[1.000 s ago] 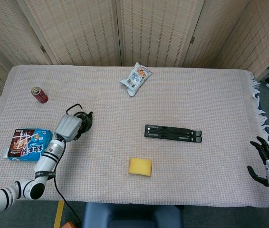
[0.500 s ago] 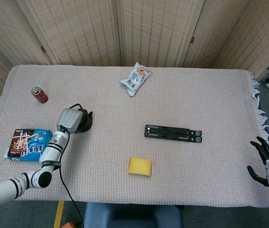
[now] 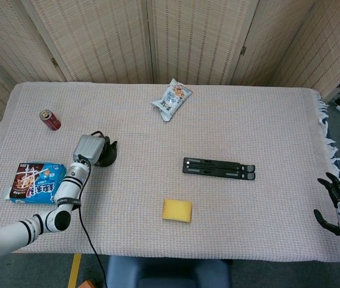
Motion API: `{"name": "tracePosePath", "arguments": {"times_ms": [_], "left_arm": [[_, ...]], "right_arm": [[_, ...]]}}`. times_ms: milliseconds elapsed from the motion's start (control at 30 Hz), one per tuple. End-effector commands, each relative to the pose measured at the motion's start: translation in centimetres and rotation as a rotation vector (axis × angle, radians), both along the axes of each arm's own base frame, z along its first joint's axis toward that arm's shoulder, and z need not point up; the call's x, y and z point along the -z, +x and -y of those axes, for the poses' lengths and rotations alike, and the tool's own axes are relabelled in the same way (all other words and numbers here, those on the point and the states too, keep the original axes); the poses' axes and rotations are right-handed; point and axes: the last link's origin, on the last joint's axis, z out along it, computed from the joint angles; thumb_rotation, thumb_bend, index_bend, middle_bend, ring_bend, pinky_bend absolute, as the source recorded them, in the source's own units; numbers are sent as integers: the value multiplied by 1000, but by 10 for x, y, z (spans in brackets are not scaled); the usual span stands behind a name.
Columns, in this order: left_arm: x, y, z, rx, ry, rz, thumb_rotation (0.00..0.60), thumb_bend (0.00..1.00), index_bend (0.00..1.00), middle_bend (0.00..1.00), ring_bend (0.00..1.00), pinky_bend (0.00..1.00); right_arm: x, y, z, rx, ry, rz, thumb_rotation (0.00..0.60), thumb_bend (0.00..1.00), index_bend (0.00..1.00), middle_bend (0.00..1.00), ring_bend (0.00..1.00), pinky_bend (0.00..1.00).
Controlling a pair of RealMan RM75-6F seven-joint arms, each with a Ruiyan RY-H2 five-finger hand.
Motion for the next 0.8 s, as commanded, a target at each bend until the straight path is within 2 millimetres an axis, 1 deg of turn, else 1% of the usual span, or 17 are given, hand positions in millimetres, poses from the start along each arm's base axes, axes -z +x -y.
{"name": "tracePosePath", "arguments": {"times_ms": [33, 233, 433, 633, 733, 800], "left_arm": [[1, 0, -1, -5, 0, -10, 600, 273, 330, 359, 789, 731], [3, 0, -3, -18, 0, -24, 600, 272, 312, 346, 788, 732], [5, 0, -4, -28, -3, -34, 600, 273, 267, 325, 784, 731], [6, 0, -4, -37, -4, -39, 600, 272, 243, 303, 780, 731], [6, 1, -4, -42, -3, -41, 600, 273, 220, 288, 776, 731], [7, 0, -4, -47, -4, -42, 600, 272, 185, 270, 767, 731]], "right_arm": [[0, -1, 0, 3, -1, 0, 600, 344, 155, 116, 214, 91], [-1, -2, -2, 6, -4, 1, 600, 344, 155, 116, 213, 91], [-3, -1, -2, 2, -9, -1, 600, 344, 155, 116, 213, 92], [-3, -1, -1, 1, -8, -1, 600, 344, 155, 116, 213, 91], [-3, 0, -1, -1, -8, -1, 600, 344, 155, 116, 213, 91], [-3, -1, -1, 0, -8, -1, 600, 344, 155, 116, 213, 91]]}}
